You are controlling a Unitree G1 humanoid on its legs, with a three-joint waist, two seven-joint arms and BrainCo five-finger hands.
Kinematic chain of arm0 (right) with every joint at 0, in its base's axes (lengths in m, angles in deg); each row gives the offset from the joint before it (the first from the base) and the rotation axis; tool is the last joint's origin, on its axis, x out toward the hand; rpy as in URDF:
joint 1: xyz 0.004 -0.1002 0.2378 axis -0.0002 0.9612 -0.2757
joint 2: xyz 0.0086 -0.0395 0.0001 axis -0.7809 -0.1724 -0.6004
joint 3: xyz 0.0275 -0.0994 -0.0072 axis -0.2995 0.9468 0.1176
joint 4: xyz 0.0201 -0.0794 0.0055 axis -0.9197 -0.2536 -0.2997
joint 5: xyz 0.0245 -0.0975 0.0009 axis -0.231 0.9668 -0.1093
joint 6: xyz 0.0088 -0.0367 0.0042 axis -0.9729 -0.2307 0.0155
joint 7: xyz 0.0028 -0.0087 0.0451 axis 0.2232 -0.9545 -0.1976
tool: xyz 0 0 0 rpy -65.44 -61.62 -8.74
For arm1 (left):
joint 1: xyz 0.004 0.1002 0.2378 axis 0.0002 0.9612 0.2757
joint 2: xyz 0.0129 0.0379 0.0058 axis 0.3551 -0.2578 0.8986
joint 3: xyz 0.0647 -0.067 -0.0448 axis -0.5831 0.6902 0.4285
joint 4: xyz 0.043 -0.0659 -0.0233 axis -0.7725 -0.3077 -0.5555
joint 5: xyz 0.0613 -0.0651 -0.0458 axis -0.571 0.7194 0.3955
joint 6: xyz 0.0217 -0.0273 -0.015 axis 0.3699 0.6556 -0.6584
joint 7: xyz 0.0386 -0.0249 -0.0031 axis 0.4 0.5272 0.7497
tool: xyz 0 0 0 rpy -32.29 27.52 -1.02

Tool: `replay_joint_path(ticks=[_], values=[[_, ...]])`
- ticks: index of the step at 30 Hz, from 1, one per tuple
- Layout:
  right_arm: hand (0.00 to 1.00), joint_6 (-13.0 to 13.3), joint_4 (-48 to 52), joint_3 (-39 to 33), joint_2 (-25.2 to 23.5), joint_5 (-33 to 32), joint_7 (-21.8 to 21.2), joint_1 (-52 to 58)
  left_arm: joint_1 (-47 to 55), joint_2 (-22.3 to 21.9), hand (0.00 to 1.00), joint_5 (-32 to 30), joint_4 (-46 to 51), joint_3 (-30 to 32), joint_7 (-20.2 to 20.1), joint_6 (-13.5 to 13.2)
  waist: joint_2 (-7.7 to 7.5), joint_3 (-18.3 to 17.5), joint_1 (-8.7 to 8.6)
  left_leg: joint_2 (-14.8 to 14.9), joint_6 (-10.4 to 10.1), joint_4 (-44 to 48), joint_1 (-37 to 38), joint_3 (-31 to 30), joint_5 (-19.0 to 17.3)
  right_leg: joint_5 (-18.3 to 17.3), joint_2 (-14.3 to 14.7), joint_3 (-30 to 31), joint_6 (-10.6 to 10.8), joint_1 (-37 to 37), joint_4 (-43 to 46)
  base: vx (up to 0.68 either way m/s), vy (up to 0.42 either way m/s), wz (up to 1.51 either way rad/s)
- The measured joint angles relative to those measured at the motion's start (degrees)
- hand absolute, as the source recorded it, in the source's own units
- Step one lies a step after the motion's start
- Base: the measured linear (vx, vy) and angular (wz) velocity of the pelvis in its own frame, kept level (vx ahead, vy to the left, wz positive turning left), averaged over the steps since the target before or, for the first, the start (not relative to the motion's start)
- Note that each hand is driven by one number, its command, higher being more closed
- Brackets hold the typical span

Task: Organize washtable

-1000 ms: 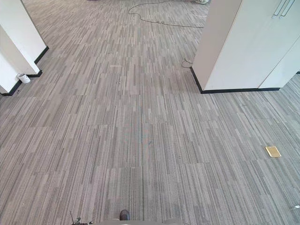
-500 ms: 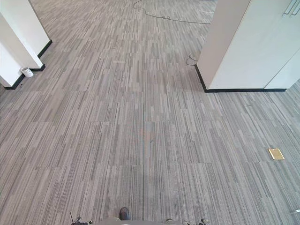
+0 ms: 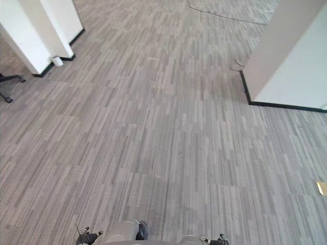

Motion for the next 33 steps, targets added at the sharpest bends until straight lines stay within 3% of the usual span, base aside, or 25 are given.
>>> replay_joint_path(ticks=[1, 2, 4, 7, 9, 10, 13, 14, 15, 16, 17, 18, 19, 20, 21, 22, 23, 24, 25, 26, 27, 29, 30, 32, 33], values=[[0.00, 0.03, 0.53, -0.47, -0.29, -0.02, -0.26, 0.03, 0.24, 0.13, 0.00, -0.02, 0.02, -0.09, -0.03, 0.11, 0.08, 0.01, -0.38, -0.65, 0.50, -0.72, 1.35, -0.50, -0.30, 2.90, -0.80, 1.24, -3.75, -2.73, 6.95, 0.29, 0.273, 0.45], [0.00, 0.01, 0.52, -1.28, -0.44, -0.03, -0.74, 0.11, 0.39, 0.34, 0.00, -0.01, 0.11, -0.23, -0.09, 0.50, 1.01, 0.30, -0.80, -1.42, 0.74, -2.00, 4.05, -1.80, -0.45, 4.73, -0.72, 3.79, -4.08, -6.51, 15.09, 0.39, 0.232, 0.57], [0.00, -0.15, 0.47, -1.69, -1.29, -0.02, -0.94, 0.63, 0.52, 0.43, 0.00, -0.15, 0.25, 0.37, -0.32, 1.05, 0.50, 0.06, -1.58, -1.94, 1.47, -6.11, 9.69, -4.97, -0.29, 2.03, 4.31, 5.72, -0.77, -10.88, 23.29, 0.44, 0.166, 0.69], [0.00, -0.18, 2.95, -2.35, -1.77, -0.02, -0.93, 2.22, -0.18, -0.54, 0.00, -0.76, 0.90, 2.75, -1.06, 1.13, 0.96, -0.19, -1.61, -2.29, 1.43, -13.16, 16.14, -8.38, 0.20, -0.63, 11.27, 3.67, -1.97, -19.65, 15.27, 0.53, 0.086, 0.67], [0.00, -0.45, 4.19, -2.27, -1.31, -0.04, -0.90, 2.55, -0.79, -1.64, 0.00, -0.93, 1.41, 2.87, -1.06, 1.13, 2.51, -0.17, -1.65, -1.78, 1.06, -16.24, 19.21, -9.79, 0.02, 0.40, 12.86, 1.97, -3.50, -23.79, 4.70, 0.63, 0.063, 0.62], [0.00, -0.58, 5.11, -2.42, -0.85, -0.03, -0.89, 2.82, -1.43, -2.49, 0.00, -1.08, 1.44, 2.53, -1.08, 1.10, 3.98, 0.30, -1.76, -0.94, 0.01, -17.45, 21.69, -10.17, -0.55, 3.55, 13.20, 1.68, -5.24, -25.47, -3.89, 0.59, 0.049, 0.66], [0.00, -0.74, 6.66, -2.34, -0.75, -0.01, -0.86, 4.28, -1.76, -4.22, 0.00, -1.32, 1.66, 3.28, -1.04, 1.02, 5.48, 0.14, -1.63, 0.79, -3.05, -18.09, 27.87, -10.66, -2.23, 12.20, 13.76, 0.39, -7.22, -26.72, -20.87, 0.74, -0.035, 0.49], [0.00, -0.79, 6.88, -2.02, -1.37, -0.01, -0.71, 4.67, -1.54, -4.11, 0.00, -1.75, 1.54, 4.08, -1.03, 1.07, 4.64, -0.63, -1.80, 1.24, -4.40, -16.26, 30.28, -11.30, -2.98, 15.01, 14.01, -1.00, -10.51, -27.31, -21.52, 0.65, -0.109, 0.32], [0.00, -0.81, 6.94, -1.89, -1.23, -0.02, -0.76, 4.89, -1.63, -4.38, 0.00, -1.88, 1.39, 4.41, -1.01, 1.09, 5.01, -1.31, -2.04, 2.15, -5.06, -14.58, 30.68, -11.49, -3.34, 20.34, 14.43, -0.62, -12.83, -27.75, -19.22, 1.05, -0.194, 0.34], [0.00, -0.82, 7.08, -2.36, -0.43, 0.09, -0.95, 4.84, -1.99, -5.12, 0.00, -2.22, 0.98, 5.25, -1.08, 1.16, 6.24, -2.44, -2.26, 4.97, -7.39, -10.16, 30.57, -11.07, -2.09, 23.03, 15.02, -1.82, -12.32, -28.08, -14.03, 0.89, -0.175, 0.22], [0.00, -0.69, 7.34, -2.58, 0.10, -0.01, -0.97, 4.66, -2.88, -6.65, 0.00, -2.38, 1.11, 5.48, -1.27, 1.22, 8.04, -3.04, -2.35, 6.64, -8.99, -3.09, 27.58, -10.70, 4.11, 19.24, 16.31, -2.93, -12.27, -27.41, -10.61, 1.06, -0.228, 0.11], [0.00, -0.60, 7.43, -2.38, 0.20, -0.02, -0.95, 4.38, -3.36, -8.02, 0.00, -2.42, 1.30, 6.79, -1.36, 1.21, 8.15, -3.05, -2.71, 6.32, -5.29, 2.73, 24.70, -10.28, 12.76, 17.28, 16.51, -3.07, -12.34, -25.74, -10.20, 0.69, -0.175, -0.03], [0.00, -0.59, 7.58, -2.23, 0.33, -0.02, -0.99, 4.34, -3.38, -8.78, 0.00, -2.43, 1.31, 7.69, -1.43, 1.23, 8.24, -3.03, -3.14, 6.40, -4.28, 6.72, 22.72, -9.56, 20.85, 16.18, 17.08, -3.01, -12.41, -23.64, -11.25, 0.88, -0.232, -0.22], [0.00, -0.63, 7.88, -1.60, 0.65, -0.03, -0.82, 4.21, -3.17, -8.81, 0.00, -2.34, 1.74, 9.02, -2.00, 1.20, 7.79, -2.64, -3.04, 7.99, -5.41, 14.43, 18.73, -8.00, 37.23, 14.41, 18.39, -2.13, -12.79, -17.85, -15.16, 0.89, -0.209, -0.37], [0.00, -0.81, 7.46, -1.14, 1.03, -0.06, -0.77, 4.23, -3.11, -8.14, 0.00, -2.30, 3.06, 9.76, -2.17, 1.14, 8.67, -2.76, -2.75, 12.12, -4.44, 26.78, 13.21, -4.75, 31.77, 13.51, 20.60, -1.15, -13.54, -12.33, -18.41, 0.87, -0.194, -0.44], [0.00, -0.79, 7.21, -0.96, 1.03, -0.06, -0.73, 4.14, -3.06, -7.60, 0.00, -2.31, 3.54, 9.70, -2.16, 1.07, 8.56, -2.61, -2.27, 14.04, -3.59, 31.90, 10.92, -3.06, 27.72, 13.13, 21.42, -0.69, -13.91, -9.70, -19.64, 0.78, -0.146, -0.51], [0.00, -0.70, 6.65, 0.02, 0.82, -0.10, -0.65, 3.64, -2.94, -6.56, 0.00, -2.30, 4.16, 9.45, -2.15, 1.03, 7.00, -1.83, -1.22, 15.75, -2.60, 37.55, 6.29, -1.09, 20.18, 12.37, 21.82, 0.66, -14.42, -4.46, -21.73, 0.78, -0.116, -0.43], [0.00, -0.62, 6.66, 1.20, 0.25, -0.19, -0.55, 3.06, -2.72, -5.92, 0.00, -1.77, 5.24, 9.17, -2.21, 1.14, 5.38, -1.49, -1.16, 15.74, -2.92, 38.37, 1.31, -0.65, 15.55, 11.02, 21.25, 1.92, -14.17, -0.08, -24.03, 0.62, -0.085, -0.36], [0.00, -0.58, 6.64, 1.74, 0.11, -0.20, -0.41, 2.83, -2.62, -5.43, 0.00, -1.74, 5.71, 8.93, -2.13, 1.10, 4.84, -1.50, -1.12, 15.52, -3.15, 37.56, -1.60, -0.61, 13.83, 9.62, 20.85, 2.48, -13.56, 1.70, -25.06, 0.57, -0.039, -0.20], [0.00, -0.49, 6.34, 1.86, 0.35, -0.35, -0.47, 1.84, -2.65, -4.82, 0.00, -1.79, 6.20, 8.05, -2.14, 0.82, 4.45, -0.72, -1.09, 15.46, -4.16, 34.50, -6.74, -0.81, 10.76, 7.41, 20.64, 3.01, -12.25, 4.41, -25.87, 0.48, 0.074, -0.27], [0.00, -0.48, 6.24, 1.81, 0.74, -0.72, -0.41, 0.80, -2.62, -4.70, 0.00, -1.74, 6.31, 7.36, -2.15, 0.87, 5.15, -0.54, -0.78, 15.15, -5.06, 28.72, -10.56, -1.04, 8.80, 4.92, 20.37, 4.20, -11.96, 6.19, -25.32, 0.59, 0.114, -0.35], [0.00, -0.56, 6.20, 3.55, 1.41, -0.72, -0.43, 0.58, -2.15, -4.34, 0.00, -1.74, 6.25, 7.08, -2.15, 0.89, 5.10, -0.29, 0.47, 12.17, -5.26, 14.28, -13.49, -1.82, 8.74, 1.00, 18.39, 6.78, -10.33, 8.65, -24.20, 0.53, 0.222, -0.59], [0.00, -0.51, 6.38, 5.36, 2.00, -0.71, -0.48, 0.40, -1.14, -4.53, 0.00, -1.76, 6.13, 6.81, -2.14, 0.97, 4.93, -0.43, 1.28, 10.18, -8.02, 1.07, -13.87, -4.31, 10.54, -1.08, 16.94, 9.01, -9.11, 9.77, -23.90, 0.50, 0.265, -0.84], [0.00, -0.35, 6.37, 5.81, 2.16, -0.67, -0.50, -0.42, 1.31, -5.47, 0.00, -1.68, 5.98, 7.12, -2.04, 0.92, 5.19, -0.58, 2.24, 9.86, -10.50, -11.28, -14.20, -10.36, 12.03, -3.93, 16.39, 12.70, -7.69, 10.79, -23.16, 0.57, 0.375, -1.06], [0.00, -0.20, 6.31, 6.32, 1.41, -0.62, -0.46, -0.51, 2.61, -5.09, 0.00, -1.62, 4.85, 7.32, -2.09, 1.12, 4.36, -0.83, 3.27, 10.59, -13.15, -10.05, -15.63, -12.33, 15.07, -6.76, 15.47, 15.64, -6.50, 11.60, -22.01, 0.76, 0.521, -1.36]])
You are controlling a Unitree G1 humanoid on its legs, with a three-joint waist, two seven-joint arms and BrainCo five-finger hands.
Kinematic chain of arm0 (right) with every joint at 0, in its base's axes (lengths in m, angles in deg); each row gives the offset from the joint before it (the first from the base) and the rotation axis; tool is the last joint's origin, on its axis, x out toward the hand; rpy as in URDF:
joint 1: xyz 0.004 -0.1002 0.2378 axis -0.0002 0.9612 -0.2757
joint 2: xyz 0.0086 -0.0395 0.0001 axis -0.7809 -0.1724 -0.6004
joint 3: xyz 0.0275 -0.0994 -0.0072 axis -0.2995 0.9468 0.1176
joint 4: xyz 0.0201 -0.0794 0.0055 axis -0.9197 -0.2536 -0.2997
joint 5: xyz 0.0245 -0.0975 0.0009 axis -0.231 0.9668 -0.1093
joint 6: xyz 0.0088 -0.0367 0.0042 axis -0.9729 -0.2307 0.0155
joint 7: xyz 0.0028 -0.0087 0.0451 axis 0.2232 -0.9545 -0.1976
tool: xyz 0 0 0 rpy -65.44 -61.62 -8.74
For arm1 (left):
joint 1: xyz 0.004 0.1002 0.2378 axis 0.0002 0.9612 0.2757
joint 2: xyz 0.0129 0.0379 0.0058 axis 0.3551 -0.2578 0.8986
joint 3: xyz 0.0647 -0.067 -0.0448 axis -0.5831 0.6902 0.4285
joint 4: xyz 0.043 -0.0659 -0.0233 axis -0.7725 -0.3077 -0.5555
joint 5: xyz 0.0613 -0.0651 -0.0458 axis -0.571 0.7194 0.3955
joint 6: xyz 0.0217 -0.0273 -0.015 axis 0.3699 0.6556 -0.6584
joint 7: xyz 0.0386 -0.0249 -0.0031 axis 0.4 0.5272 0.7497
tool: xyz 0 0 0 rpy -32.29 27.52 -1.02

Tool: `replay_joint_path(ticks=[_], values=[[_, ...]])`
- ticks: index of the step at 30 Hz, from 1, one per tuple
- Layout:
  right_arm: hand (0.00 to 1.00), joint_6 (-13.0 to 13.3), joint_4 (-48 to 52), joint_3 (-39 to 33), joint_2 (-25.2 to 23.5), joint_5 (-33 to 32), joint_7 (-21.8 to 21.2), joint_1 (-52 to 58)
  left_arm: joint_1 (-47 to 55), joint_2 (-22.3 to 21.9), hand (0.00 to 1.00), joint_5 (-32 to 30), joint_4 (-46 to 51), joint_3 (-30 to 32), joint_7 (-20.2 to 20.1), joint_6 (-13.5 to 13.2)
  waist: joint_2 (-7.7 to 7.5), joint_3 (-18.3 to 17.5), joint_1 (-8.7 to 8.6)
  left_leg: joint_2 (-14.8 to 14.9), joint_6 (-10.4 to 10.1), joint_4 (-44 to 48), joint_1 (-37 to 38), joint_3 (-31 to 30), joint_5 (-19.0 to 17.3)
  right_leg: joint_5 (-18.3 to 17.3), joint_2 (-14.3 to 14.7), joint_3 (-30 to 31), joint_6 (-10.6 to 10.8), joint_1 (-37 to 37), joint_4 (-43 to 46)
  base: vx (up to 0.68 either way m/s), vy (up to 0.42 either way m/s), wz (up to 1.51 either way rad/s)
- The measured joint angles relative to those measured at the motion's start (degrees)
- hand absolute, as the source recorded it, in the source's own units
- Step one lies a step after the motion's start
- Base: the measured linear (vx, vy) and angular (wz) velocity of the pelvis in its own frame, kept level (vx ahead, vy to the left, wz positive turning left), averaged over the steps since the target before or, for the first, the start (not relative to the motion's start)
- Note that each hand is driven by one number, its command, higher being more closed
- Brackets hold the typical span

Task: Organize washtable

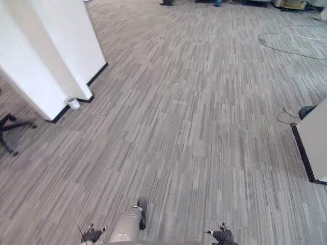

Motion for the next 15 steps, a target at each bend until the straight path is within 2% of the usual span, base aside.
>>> replay_joint_path(ticks=[1, 2, 3, 4, 5, 6, 7, 8, 9, 10, 11, 13, 15], values=[[0.00, -0.05, -0.40, -0.40, -2.02, 0.08, -0.04, 0.74, 2.04, 1.13, 0.00, 0.00, -0.27, 0.06, -0.04, 0.01, -2.34, -2.37, 1.33, -1.95, 0.05, 5.85, -1.96, 1.90, 2.28, -2.42, -2.32, 2.95, 0.09, -0.14, 0.23, 0.65, 0.433, -1.19], [0.00, 0.00, -0.79, -0.34, -3.20, 0.23, -0.12, 1.51, 2.86, 1.91, 0.00, -0.01, -0.24, 0.20, -0.04, -0.06, -3.93, -3.63, 1.44, -2.87, 0.36, 8.38, -3.00, 2.58, 2.08, -2.75, -3.64, 4.13, -0.05, -0.08, 0.46, 0.70, 0.358, -0.86], [0.00, 0.08, -1.33, -0.38, -5.46, 0.70, -0.57, 1.44, 3.10, 2.73, 0.00, -0.05, -0.79, 0.92, 0.15, -0.02, -6.48, -4.73, 1.08, -4.35, 4.38, 13.98, -3.74, 3.37, -1.22, -2.40, -5.07, 6.39, 0.26, -0.59, 5.02, 0.69, 0.341, -0.45], [0.00, 0.24, -1.38, -1.54, -7.21, 0.61, -0.68, 1.42, 2.22, 3.67, 0.00, -0.02, -2.32, 1.10, 0.01, 0.05, -7.12, -4.57, 0.48, -5.40, 5.96, 18.03, -2.52, 4.79, -5.47, -0.61, -6.08, 8.41, 2.48, -2.76, 13.68, 0.69, 0.346, -0.31], [0.00, 0.20, -1.61, -1.70, -7.55, 0.62, -0.84, 1.32, 1.95, 4.05, 0.00, -0.05, -2.82, 1.07, -0.03, 0.11, -7.52, -4.54, 0.38, -6.02, 7.14, 19.18, -1.19, 5.66, -7.03, 1.02, -6.49, 9.19, 3.44, -4.06, 18.67, 0.52, 0.311, -0.23], [0.00, 0.23, -2.55, -1.88, -7.66, 0.61, -1.47, 0.99, 1.74, 4.44, 0.00, -0.05, -3.58, 0.88, -0.05, 0.12, -7.76, -4.57, 0.13, -6.51, 8.47, 19.90, 1.36, 7.46, -9.12, 4.91, -7.16, 9.48, 5.98, -6.24, 26.35, 0.50, 0.283, -0.28], [0.00, 0.25, -3.36, -1.98, -7.39, 0.65, -2.07, 0.27, 1.77, 4.88, 0.00, -0.08, -4.18, 0.17, -0.04, 0.25, -7.71, -4.54, -0.42, -7.04, 9.86, 19.69, 4.42, 9.07, -10.82, 9.86, -7.97, 9.22, 9.80, -8.51, 33.33, 0.58, 0.303, -0.39], [0.00, 0.78, -3.63, -2.40, -6.64, 0.61, -2.73, -0.10, 1.33, 5.20, 0.00, -0.13, -4.78, -0.73, -0.07, 0.45, -7.04, -4.17, -0.96, -7.41, 10.93, 18.51, 8.77, 9.96, -12.79, 11.10, -8.09, 6.68, 10.02, -11.58, 41.03, 0.62, 0.308, -0.52], [0.00, 0.93, -3.73, -2.55, -6.12, 0.64, -2.97, -0.57, 1.09, 5.20, 0.00, -0.15, -4.81, -1.08, -0.10, 0.43, -6.71, -3.97, -1.49, -7.48, 11.69, 15.96, 13.56, 11.19, -14.41, 8.92, -7.45, 4.03, 6.31, -14.98, 45.76, 0.47, 0.216, -0.54], [0.00, 1.03, -3.73, -2.58, -6.01, 0.61, -3.01, -0.75, 1.09, 5.20, 0.00, -0.16, -4.88, -1.17, -0.11, 0.44, -6.63, -3.95, -1.76, -7.51, 12.03, 14.15, 16.12, 11.86, -15.14, 7.76, -6.70, 2.73, 4.38, -16.59, 46.64, 0.44, 0.173, -0.64], [0.00, 1.46, -3.67, -2.62, -5.83, 0.58, -3.06, -1.03, 1.00, 5.22, 0.00, -0.21, -4.96, -1.43, -0.13, 0.43, -6.39, -3.84, -2.13, -7.46, 12.06, 10.64, 20.58, 12.99, -15.60, 5.70, -4.68, -0.34, 1.63, -19.43, 45.88, 0.41, 0.127, -0.58], [0.00, 2.12, -3.40, -3.40, -5.88, 0.42, -3.14, -1.28, -0.40, 5.03, 0.00, -0.24, -4.82, -1.32, -0.11, 0.43, -6.20, -3.79, -2.74, -7.19, 12.03, 6.33, 26.15, 13.75, -16.32, 3.58, -2.55, -5.63, 0.65, -23.51, 40.87, 0.51, 0.081, -0.24], [0.00, 2.08, -1.82, -4.67, -5.63, -0.03, -3.09, -1.60, -2.21, 4.08, 0.00, -0.92, -4.68, -0.53, 0.00, 0.34, -4.48, -3.38, -3.34, -5.63, 10.27, 3.64, 31.17, 13.60, -17.81, 3.93, -0.85, -9.51, 0.08, -27.89, 26.81, 0.53, 0.025, 0.13]])
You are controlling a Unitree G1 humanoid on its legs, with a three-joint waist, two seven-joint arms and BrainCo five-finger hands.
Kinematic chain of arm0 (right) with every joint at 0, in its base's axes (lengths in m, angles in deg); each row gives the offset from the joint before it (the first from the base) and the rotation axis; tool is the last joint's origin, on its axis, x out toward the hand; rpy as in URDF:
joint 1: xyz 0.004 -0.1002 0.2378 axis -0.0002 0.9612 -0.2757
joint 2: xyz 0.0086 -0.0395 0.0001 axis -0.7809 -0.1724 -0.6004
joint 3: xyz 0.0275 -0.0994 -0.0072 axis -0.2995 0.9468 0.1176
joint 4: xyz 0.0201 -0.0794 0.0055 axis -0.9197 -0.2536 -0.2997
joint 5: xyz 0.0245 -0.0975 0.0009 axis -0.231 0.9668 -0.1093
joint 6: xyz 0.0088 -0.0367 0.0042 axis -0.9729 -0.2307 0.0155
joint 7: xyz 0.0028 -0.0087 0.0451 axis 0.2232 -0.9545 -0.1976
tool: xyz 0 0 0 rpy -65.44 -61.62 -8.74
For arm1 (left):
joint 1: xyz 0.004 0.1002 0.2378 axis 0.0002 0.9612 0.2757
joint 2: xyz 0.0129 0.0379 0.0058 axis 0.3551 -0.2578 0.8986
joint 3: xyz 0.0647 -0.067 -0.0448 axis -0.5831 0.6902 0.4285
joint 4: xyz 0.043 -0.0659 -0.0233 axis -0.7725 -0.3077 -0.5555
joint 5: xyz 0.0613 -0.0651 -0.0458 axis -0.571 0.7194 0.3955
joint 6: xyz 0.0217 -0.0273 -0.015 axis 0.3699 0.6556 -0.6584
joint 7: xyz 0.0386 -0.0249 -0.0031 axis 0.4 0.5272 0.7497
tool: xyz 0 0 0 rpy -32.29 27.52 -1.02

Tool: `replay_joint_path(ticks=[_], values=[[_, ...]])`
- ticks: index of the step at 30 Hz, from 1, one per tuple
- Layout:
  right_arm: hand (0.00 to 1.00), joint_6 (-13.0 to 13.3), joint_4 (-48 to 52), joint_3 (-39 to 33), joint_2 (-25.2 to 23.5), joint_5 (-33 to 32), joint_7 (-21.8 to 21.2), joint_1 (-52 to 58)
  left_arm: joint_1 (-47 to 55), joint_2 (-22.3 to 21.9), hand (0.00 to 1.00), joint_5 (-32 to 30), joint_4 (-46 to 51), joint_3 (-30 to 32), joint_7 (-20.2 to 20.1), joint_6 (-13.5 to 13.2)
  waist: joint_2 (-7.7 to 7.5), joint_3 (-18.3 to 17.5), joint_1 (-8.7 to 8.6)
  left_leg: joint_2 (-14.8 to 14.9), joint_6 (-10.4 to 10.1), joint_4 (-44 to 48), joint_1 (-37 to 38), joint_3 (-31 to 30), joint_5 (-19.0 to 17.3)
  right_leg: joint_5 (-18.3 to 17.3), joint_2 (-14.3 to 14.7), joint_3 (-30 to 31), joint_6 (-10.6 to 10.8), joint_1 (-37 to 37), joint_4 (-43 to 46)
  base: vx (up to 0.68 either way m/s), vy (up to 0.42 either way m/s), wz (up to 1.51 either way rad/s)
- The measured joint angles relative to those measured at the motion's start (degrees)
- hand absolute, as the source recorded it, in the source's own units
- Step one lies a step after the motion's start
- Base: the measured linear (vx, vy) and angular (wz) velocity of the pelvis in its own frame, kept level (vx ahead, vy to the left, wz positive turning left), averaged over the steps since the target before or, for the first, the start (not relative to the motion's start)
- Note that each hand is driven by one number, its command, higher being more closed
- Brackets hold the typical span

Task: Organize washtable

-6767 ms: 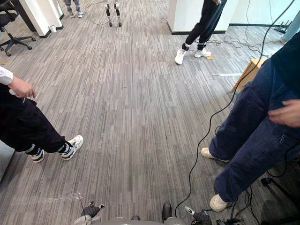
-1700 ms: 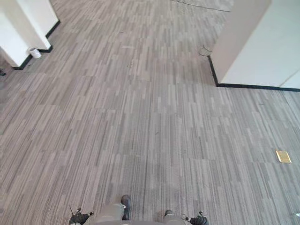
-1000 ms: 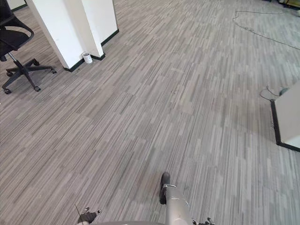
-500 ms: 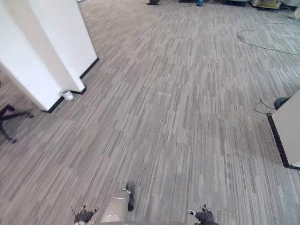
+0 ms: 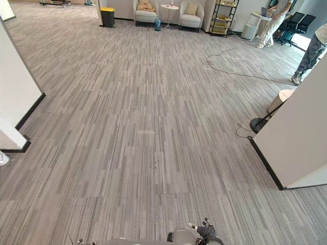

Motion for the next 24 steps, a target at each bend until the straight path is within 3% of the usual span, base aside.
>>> replay_joint_path(ticks=[2, 3, 4, 5, 6, 7, 8, 9, 10, 11, 12, 13, 14, 16, 17, 19, 20, 21, 23, 24], values=[[0.00, -0.05, 1.37, -0.08, 0.59, -0.94, 0.13, 0.08, -0.62, -1.01, 0.00, -0.07, 0.00, 0.35, 0.08, 0.03, 1.67, 0.15, -0.13, 1.20, -0.98, -0.69, 2.18, -0.44, -1.44, 3.22, 0.49, 0.21, -0.35, -2.21, -9.68, 0.51, 0.001, 0.23], [0.00, -0.23, 2.39, 0.15, 1.26, -1.35, 0.25, 0.08, -1.66, -2.30, 0.00, -0.06, 0.22, 0.96, 0.11, 0.01, 3.07, 0.41, -0.16, 1.94, -1.72, -2.80, 5.23, -1.81, -2.26, 10.38, 1.26, 1.08, -0.06, -2.56, -15.12, 0.64, -0.028, 0.43], [0.00, -0.30, 2.38, 0.51, 1.43, -1.36, 0.40, 0.10, -1.90, -2.67, 0.00, -0.06, 0.48, 1.05, 0.08, -0.01, 3.31, 0.35, -0.22, 1.94, -1.72, -3.32, 6.49, -3.04, -2.21, 14.40, 1.49, 1.12, -0.27, -1.75, -16.01, 0.66, -0.046, 0.52], [0.00, -0.54, 2.40, 1.14, 1.81, -1.40, 0.66, -0.13, -2.66, -3.95, 0.00, -0.08, 0.36, 1.46, 0.09, -0.01, 4.64, 0.19, -0.10, 2.79, -1.97, -3.15, 7.48, -5.35, -1.99, 15.58, 1.73, 0.60, -0.93, -0.87, -14.63, 0.66, -0.071, 0.47], [0.00, -0.98, 2.39, 1.28, 2.45, -1.33, 0.96, -0.73, -3.87, -5.57, 0.00, -0.04, 0.80, 2.36, -0.03, -0.12, 5.00, 0.32, 0.15, 2.89, -2.25, -1.90, 7.74, -8.04, 1.07, 13.01, 0.76, 0.13, -1.33, -1.16, -9.44, 0.75, -0.153, 0.49], [0.00, -0.98, 3.20, 0.98, 2.73, -1.80, 0.77, -1.22, -4.86, -6.99, 0.00, -0.08, 1.58, 2.15, 0.02, -0.14, 4.43, 1.30, -0.35, 0.58, -2.01, -0.15, 8.70, -9.27, 5.68, 10.36, -0.84, -0.44, -1.26, -4.85, 0.58, 0.70, -0.189, 0.36], [0.00, -1.18, 3.29, 1.22, 3.07, -1.52, 0.91, -1.26, -4.37, -7.73, 0.00, -0.33, 1.65, 1.91, 0.04, -0.14, 5.12, 0.71, -0.59, 1.11, -2.68, 2.99, 8.10, -9.69, 6.76, 9.17, 0.31, -0.57, -0.12, -4.28, -0.79, 0.49, -0.275, 0.43], [0.00, -1.35, 3.66, 2.42, 2.94, -1.53, 1.34, -0.64, -3.32, -8.22, 0.00, -0.48, 2.91, 1.72, -0.27, -0.09, 6.12, 0.24, -1.95, 2.25, -4.09, 14.78, 4.68, -10.61, 10.11, 9.16, 1.77, -2.03, -4.50, 0.85, -9.61, 0.48, -0.224, 0.13], [0.00, -1.97, 4.39, 2.68, 4.54, -1.26, 1.29, -0.56, -3.35, -8.08, 0.00, -0.40, 2.83, 1.62, -0.38, 0.14, 9.59, 0.11, -1.65, 6.04, -5.47, 27.81, -0.58, -11.30, 17.91, 8.19, 4.71, -3.09, -5.40, 4.42, -11.21, 0.51, -0.183, 0.04], [0.00, -2.02, 4.27, 2.69, 4.52, -1.24, 1.26, -0.47, -3.31, -8.08, 0.00, -0.35, 3.66, 2.78, -0.14, 0.07, 10.06, 0.20, -1.44, 7.83, -6.77, 33.43, -3.30, -10.63, 20.68, 7.50, 5.75, -2.97, -5.64, 6.22, -12.43, 0.56, -0.087, -0.29], [0.00, -2.49, 3.75, 2.01, 4.34, -1.42, 1.66, -0.50, -3.07, -8.09, 0.00, -0.30, 5.13, 3.11, 0.10, 0.00, 9.99, 0.44, -1.32, 11.75, -5.26, 41.49, -8.11, -7.76, 19.78, 7.05, 7.31, -2.85, -6.28, 9.89, -15.07, 0.53, -0.085, -0.22], [0.00, -2.62, 2.67, 2.04, 4.02, -1.48, 2.15, -0.47, -2.56, -7.46, 0.00, -0.29, 5.50, 2.95, 0.06, -0.02, 8.65, 1.26, -0.96, 13.74, -2.90, 45.18, -12.09, -5.05, 18.14, 6.82, 7.77, -2.10, -6.63, 14.63, -18.55, 0.50, -0.097, -0.21], [0.00, -2.79, 2.50, 1.91, 3.64, -1.75, 2.61, -0.32, -2.15, -7.63, 0.00, 0.37, 5.73, 2.99, -0.25, -0.06, 7.90, 1.44, -0.79, 13.92, -2.20, 45.73, -13.86, -4.02, 17.65, 6.80, 7.73, -1.65, -6.64, 17.00, -20.56, 0.43, -0.089, -0.18], [0.00, -2.70, 0.85, -0.41, 2.58, -1.77, 2.99, -0.57, -2.20, -7.16, 0.00, 0.92, 7.25, 1.66, -0.07, -0.83, 6.39, 1.85, 0.23, 13.42, -2.25, 40.95, -18.61, -1.08, 14.83, 6.88, 7.24, -0.08, -6.48, 23.14, -26.24, 0.38, -0.041, -0.23], [0.00, -2.76, -0.21, -1.06, 2.53, -1.70, 3.08, -1.11, -2.24, -7.04, 0.00, 1.02, 7.27, 1.29, -0.10, -1.30, 6.41, 1.93, 0.24, 13.22, -2.79, 36.23, -19.90, 0.33, 13.40, 6.89, 7.14, 0.54, -6.25, 25.31, -28.21, 0.40, 0.036, -0.32], [0.00, -2.76, -1.03, -1.51, 2.55, -1.59, 3.06, -1.33, -2.20, -6.47, 0.00, 1.52, 7.17, -0.06, -0.09, -1.93, 6.35, 1.94, 0.50, 11.00, -3.70, 21.51, -21.14, 2.22, 12.42, 6.30, 6.06, 1.71, -5.07, 28.44, -30.93, 0.44, 0.132, -0.30], [0.00, -2.75, -1.27, -1.54, 2.66, -1.48, 3.08, -1.40, -2.25, -6.50, 0.00, 1.96, 7.19, -0.40, -0.06, -2.06, 6.32, 1.97, 0.89, 8.60, -4.22, 9.97, -21.74, 1.90, 12.97, 5.40, 5.07, 2.66, -4.16, 29.43, -32.13, 0.39, 0.168, -0.36], [0.00, -2.74, -1.82, -1.51, 2.91, -1.33, 3.07, -1.40, -2.30, -6.57, 0.00, 2.08, 7.22, -0.42, -0.09, -2.13, 6.34, 1.98, 1.62, 5.91, -6.07, -2.45, -21.74, -0.30, 14.85, 4.54, 4.04, 3.83, -3.19, 30.31, -33.01, 0.41, 0.206, -0.40], [0.00, -2.75, -2.00, -1.28, 3.02, -1.30, 3.08, -1.34, -2.09, -6.19, 0.00, 2.24, 7.18, -0.36, -0.08, -2.24, 5.93, 1.89, 2.07, 3.28, -6.44, -10.28, -21.39, -3.13, 23.25, 3.34, 2.42, 5.30, -2.09, 31.87, -33.94, 0.48, 0.258, -0.34], [0.00, -2.56, -2.04, -1.09, 2.74, -1.21, 3.06, -1.80, -2.11, -5.28, 0.00, 2.16, 6.56, -0.55, -0.14, -2.11, 5.82, 1.62, 2.19, 1.40, -3.86, -10.08, -21.63, -3.34, 27.49, 2.98, 0.86, 6.87, -1.65, 32.26, -34.59, 0.51, 0.287, -0.21]])
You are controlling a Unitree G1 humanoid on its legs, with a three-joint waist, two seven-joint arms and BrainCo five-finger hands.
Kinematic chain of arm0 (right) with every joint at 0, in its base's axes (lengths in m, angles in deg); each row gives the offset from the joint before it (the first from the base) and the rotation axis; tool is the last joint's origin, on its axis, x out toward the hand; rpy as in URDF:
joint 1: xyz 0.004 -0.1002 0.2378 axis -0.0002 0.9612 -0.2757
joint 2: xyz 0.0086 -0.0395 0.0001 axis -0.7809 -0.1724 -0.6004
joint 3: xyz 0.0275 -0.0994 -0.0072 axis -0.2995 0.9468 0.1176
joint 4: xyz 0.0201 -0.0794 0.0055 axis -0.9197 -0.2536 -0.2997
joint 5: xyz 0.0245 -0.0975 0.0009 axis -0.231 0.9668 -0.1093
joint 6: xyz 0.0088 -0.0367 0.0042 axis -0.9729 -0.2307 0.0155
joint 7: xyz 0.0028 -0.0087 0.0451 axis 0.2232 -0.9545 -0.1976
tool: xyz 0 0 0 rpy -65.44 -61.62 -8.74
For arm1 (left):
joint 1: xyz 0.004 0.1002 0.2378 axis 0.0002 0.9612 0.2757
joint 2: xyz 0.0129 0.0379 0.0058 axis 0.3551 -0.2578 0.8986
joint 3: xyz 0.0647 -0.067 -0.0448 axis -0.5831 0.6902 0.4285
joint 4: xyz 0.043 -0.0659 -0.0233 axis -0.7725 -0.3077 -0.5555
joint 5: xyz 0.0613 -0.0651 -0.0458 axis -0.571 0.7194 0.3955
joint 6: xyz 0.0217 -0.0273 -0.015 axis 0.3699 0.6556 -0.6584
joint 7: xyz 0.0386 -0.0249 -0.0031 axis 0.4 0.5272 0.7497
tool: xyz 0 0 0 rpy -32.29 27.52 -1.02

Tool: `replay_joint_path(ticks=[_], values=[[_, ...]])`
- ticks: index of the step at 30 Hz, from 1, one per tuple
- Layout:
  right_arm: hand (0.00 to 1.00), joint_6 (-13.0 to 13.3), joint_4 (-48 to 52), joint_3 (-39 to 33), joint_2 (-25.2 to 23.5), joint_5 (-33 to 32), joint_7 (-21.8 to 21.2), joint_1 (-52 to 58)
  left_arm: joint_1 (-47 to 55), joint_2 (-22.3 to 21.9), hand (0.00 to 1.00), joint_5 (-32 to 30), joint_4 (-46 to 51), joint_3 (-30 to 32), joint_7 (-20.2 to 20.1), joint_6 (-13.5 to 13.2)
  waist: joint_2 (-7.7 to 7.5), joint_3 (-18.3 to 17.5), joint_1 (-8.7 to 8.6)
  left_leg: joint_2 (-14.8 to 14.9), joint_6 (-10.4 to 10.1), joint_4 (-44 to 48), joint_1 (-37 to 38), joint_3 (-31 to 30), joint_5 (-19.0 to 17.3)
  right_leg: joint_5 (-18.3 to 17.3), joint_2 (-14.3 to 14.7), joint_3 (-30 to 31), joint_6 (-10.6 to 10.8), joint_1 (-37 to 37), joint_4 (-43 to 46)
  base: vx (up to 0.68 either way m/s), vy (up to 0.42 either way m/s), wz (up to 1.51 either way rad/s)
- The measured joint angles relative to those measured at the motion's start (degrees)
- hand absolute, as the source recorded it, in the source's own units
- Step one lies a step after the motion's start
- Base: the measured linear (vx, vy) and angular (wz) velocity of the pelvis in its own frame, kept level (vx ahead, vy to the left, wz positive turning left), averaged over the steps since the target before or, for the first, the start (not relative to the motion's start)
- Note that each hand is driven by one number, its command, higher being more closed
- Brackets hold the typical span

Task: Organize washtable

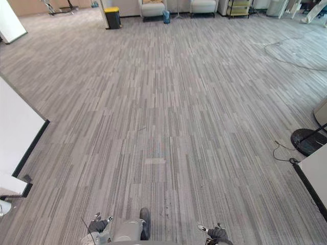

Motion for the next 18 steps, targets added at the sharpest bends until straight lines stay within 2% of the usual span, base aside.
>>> replay_joint_path(ticks=[2, 3, 4, 5, 6, 7, 8, 9, 10, 11, 12, 13, 14, 16, 18], values=[[0.00, 0.02, -0.43, -0.05, -0.55, 0.12, -0.33, -0.39, -0.07, 1.40, 0.00, -0.11, -0.91, 0.08, 0.01, 0.09, -1.27, 0.80, -0.58, -0.79, 3.05, 4.89, -0.82, 0.84, -2.33, 1.45, -1.12, 2.01, -0.52, 0.42, 0.26, 0.55, 0.326, -0.01], [0.00, -0.02, -0.60, -0.58, -1.12, 0.20, -0.44, -0.27, 0.22, 2.50, 0.00, -0.20, -3.02, 0.28, -0.05, 0.59, -2.19, 1.04, -0.42, -0.18, 3.70, 13.25, -2.96, 2.32, -4.90, 3.71, -1.77, 5.40, 0.15, 1.72, 0.92, 0.48, 0.309, 0.02], [0.00, 0.03, -0.89, -0.77, -1.34, 0.25, -0.48, -0.35, 0.83, 2.78, 0.00, -0.21, -3.45, 0.60, -0.05, 0.63, -2.69, 0.98, -0.27, 0.09, 4.04, 18.20, -4.82, 3.38, -5.52, 4.24, -2.09, 6.76, 0.65, 1.83, 1.99, 0.39, 0.309, -0.03], [0.00, 0.07, -1.47, -1.44, -1.19, 0.44, -0.51, 0.61, 2.63, 2.97, 0.00, -0.26, -3.97, 0.86, -0.01, 1.04, -2.71, -0.87, -0.66, -0.83, 4.41, 16.61, -5.73, 2.98, -7.17, 4.25, -2.13, 7.81, 0.94, 0.42, 5.91, 0.27, 0.220, -0.07], [0.00, 0.14, -1.94, -1.76, -0.58, 0.52, -0.56, 1.45, 3.71, 2.60, 0.00, -0.27, -4.35, 0.22, -0.07, 1.28, -1.97, -1.79, -0.41, -0.75, 5.05, 14.97, -5.56, 2.68, -7.86, 4.00, -1.22, 7.87, 1.25, -0.96, 9.03, 0.42, 0.311, -0.03], [0.00, 0.19, -2.65, -2.47, -0.93, 0.13, -0.51, 1.81, 4.88, 3.94, 0.00, -0.25, -6.09, -0.68, -0.19, 1.74, -3.60, -3.18, -0.55, -3.14, 6.27, 14.69, -3.33, 3.84, -14.07, 1.45, -2.77, 8.67, 5.50, -4.85, 21.28, 0.39, 0.228, 0.02], [0.00, 0.18, -2.69, -2.89, -0.93, 0.13, -0.61, 1.70, 4.88, 4.90, 0.00, -0.26, -6.89, -1.60, -0.12, 1.83, -4.58, -3.14, -0.73, -4.72, 6.89, 14.49, -2.41, 4.01, -14.93, 2.06, -3.56, 9.49, 7.08, -6.89, 26.67, 0.40, 0.221, 0.16], [0.00, 0.19, -3.04, -3.14, -0.78, 0.09, -1.01, 1.75, 4.30, 5.54, 0.00, -0.28, -7.28, -2.33, -0.20, 2.03, -5.60, -2.91, -0.92, -6.32, 7.43, 14.50, -0.67, 4.24, -16.32, 5.18, -4.10, 10.66, 12.64, -9.35, 34.24, 0.40, 0.176, 0.24], [0.00, 0.25, -3.20, -3.73, -0.62, 0.00, -1.78, 1.74, 4.09, 6.09, 0.00, -0.26, -7.20, -4.48, -0.10, 2.15, -4.80, -2.10, -0.93, -7.62, 7.88, 14.20, 2.86, 3.60, -18.22, 9.61, -4.03, 10.48, 16.21, -12.93, 45.04, 0.39, 0.180, 0.19], [0.00, 0.35, -3.03, -3.73, -0.54, -0.01, -1.89, 1.71, 4.07, 6.36, 0.00, -0.26, -7.20, -5.48, -0.10, 2.16, -4.80, -2.07, -1.01, -7.84, 8.51, 13.81, 4.61, 3.47, -18.74, 9.37, -4.13, 9.36, 15.87, -14.51, 48.80, 0.50, 0.214, 0.13], [0.00, 0.48, -2.73, -3.67, -0.23, 0.02, -1.96, 1.61, 4.03, 6.81, 0.00, -0.26, -7.15, -6.98, -0.15, 2.17, -4.65, -1.89, -1.28, -8.25, 9.04, 11.96, 8.61, 2.81, -19.66, 7.44, -4.40, 5.57, 13.08, -17.70, 54.45, 0.45, 0.159, 0.09], [0.00, 0.55, -2.14, -2.82, 0.00, 0.03, -1.97, 1.62, 3.82, 7.29, 0.00, -0.26, -7.16, -8.88, -0.14, 2.17, -4.56, -1.61, -1.76, -8.41, 9.34, 8.92, 13.27, 2.29, -19.91, 4.05, -4.30, 1.52, 9.29, -20.61, 56.16, 0.46, 0.140, 0.14], [0.00, 0.64, -1.89, -2.84, 0.09, 0.03, -1.93, 1.63, 3.63, 7.41, 0.00, -0.26, -7.16, -9.41, -0.15, 2.17, -4.43, -1.53, -2.27, -8.30, 9.28, 7.58, 15.18, 2.01, -19.84, 2.66, -3.97, -0.27, 7.76, -22.01, 55.58, 0.42, 0.091, 0.21], [0.00, 0.74, -1.17, -2.91, 0.61, 0.04, -1.73, 1.96, 2.57, 7.31, 0.00, -0.28, -7.10, -9.90, -0.15, 2.08, -3.83, -1.25, -2.86, -7.69, 9.23, 4.22, 19.86, 1.59, -19.93, -0.36, -2.52, -3.88, 5.19, -25.91, 49.02, 0.34, 0.037, 0.26], [0.00, 0.73, 1.57, -3.02, 0.94, 0.02, -1.58, 3.20, 0.77, 5.77, 0.00, -0.38, -6.10, -8.56, -0.08, 2.02, -2.31, -0.41, -3.82, -6.10, 7.65, 1.77, 23.71, 0.48, -20.77, -1.11, -1.53, -6.73, 4.61, -30.19, 34.77, 0.49, 0.005, 0.39]])
